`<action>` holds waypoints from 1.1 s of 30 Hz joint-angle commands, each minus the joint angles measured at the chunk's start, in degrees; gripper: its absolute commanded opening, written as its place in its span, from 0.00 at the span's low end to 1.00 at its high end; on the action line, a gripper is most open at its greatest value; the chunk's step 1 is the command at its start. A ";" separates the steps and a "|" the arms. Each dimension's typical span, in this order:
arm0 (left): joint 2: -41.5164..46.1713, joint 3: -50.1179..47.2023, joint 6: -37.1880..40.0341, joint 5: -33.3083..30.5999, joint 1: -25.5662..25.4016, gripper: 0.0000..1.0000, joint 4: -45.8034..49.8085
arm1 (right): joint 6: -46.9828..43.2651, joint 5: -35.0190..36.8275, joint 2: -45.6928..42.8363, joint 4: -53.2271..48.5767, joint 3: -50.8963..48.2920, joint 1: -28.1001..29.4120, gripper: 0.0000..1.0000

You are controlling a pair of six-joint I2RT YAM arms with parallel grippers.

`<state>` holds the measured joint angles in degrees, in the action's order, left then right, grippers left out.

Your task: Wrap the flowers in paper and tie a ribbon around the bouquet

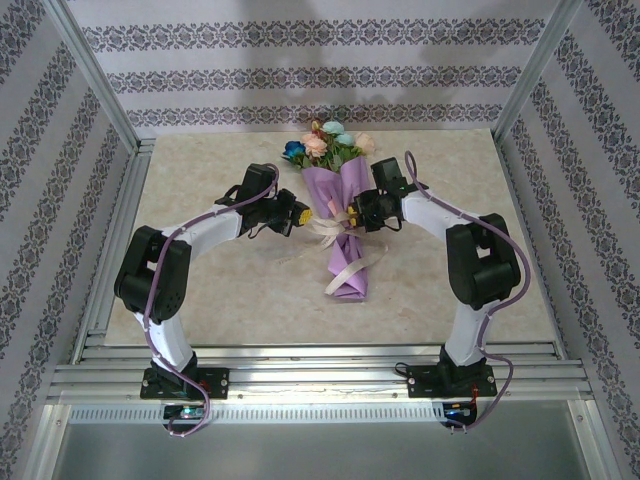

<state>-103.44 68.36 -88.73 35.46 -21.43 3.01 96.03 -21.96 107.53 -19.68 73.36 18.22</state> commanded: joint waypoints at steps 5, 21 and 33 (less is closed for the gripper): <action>1.00 1.59 1.00 0.31 -0.97 0.00 2.27 | -0.77 1.21 -5.11 -2.81 -2.43 -0.23 0.00; 6.05 5.06 2.33 -6.41 -3.42 0.37 25.42 | -4.40 -4.76 -9.07 0.19 -10.63 -0.06 0.00; -5.34 19.09 -0.16 -7.42 -10.54 0.47 26.03 | -3.04 -5.17 -9.54 3.77 -13.06 0.35 0.00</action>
<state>-105.38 83.57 -88.86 29.69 -31.40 23.99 92.68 -26.46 99.72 -17.32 61.58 18.15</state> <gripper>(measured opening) 0.460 0.056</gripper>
